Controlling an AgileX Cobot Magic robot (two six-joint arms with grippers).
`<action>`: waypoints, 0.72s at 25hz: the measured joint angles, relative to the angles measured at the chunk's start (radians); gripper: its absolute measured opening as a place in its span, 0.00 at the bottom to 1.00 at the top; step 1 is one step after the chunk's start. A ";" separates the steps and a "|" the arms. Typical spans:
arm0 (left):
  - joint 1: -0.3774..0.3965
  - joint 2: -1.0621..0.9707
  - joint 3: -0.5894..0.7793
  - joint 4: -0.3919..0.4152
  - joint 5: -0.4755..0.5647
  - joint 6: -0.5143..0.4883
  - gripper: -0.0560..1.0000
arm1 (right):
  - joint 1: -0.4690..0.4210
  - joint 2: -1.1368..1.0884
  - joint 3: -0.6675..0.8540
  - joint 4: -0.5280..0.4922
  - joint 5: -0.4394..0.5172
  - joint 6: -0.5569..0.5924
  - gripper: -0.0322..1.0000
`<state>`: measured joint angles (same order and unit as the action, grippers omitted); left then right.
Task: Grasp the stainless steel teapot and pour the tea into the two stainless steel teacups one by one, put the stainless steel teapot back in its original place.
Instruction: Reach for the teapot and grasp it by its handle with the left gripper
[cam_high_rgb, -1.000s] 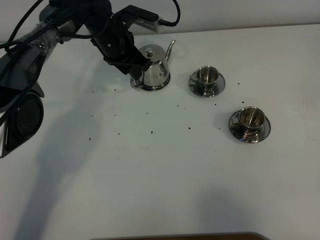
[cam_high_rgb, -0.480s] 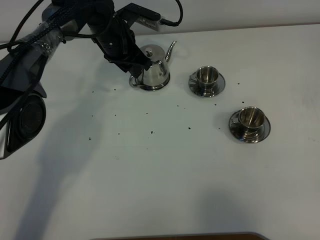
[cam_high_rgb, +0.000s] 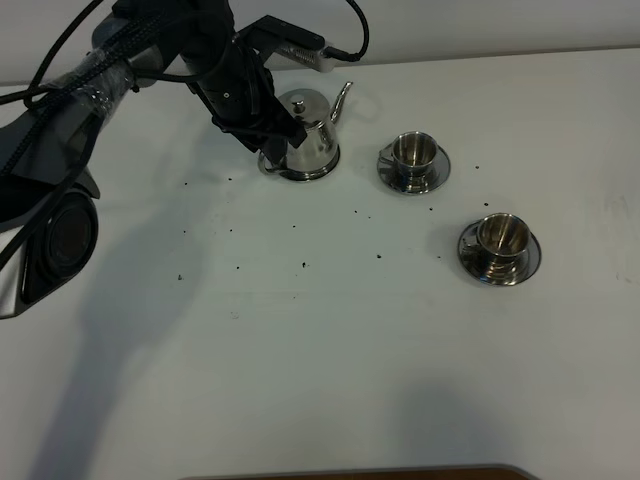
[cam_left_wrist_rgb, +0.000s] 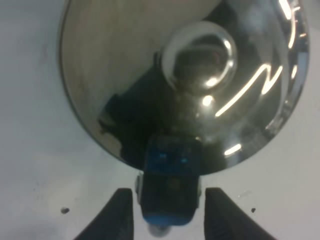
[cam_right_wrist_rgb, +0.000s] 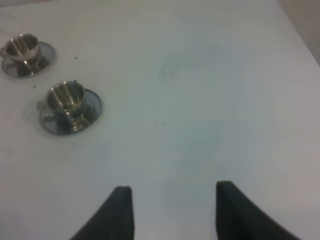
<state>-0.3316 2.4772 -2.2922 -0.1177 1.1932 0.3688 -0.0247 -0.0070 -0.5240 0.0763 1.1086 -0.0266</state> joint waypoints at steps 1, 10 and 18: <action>0.000 0.000 0.000 0.000 -0.001 0.000 0.43 | 0.000 0.000 0.000 0.000 0.000 0.000 0.40; 0.000 0.008 0.000 -0.002 -0.049 0.001 0.43 | 0.000 0.000 0.000 0.000 0.000 0.001 0.40; 0.000 0.018 0.000 -0.025 -0.089 0.005 0.43 | 0.000 0.000 0.000 0.000 0.000 0.000 0.40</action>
<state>-0.3316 2.4949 -2.2922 -0.1429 1.1040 0.3739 -0.0247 -0.0070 -0.5240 0.0763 1.1086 -0.0265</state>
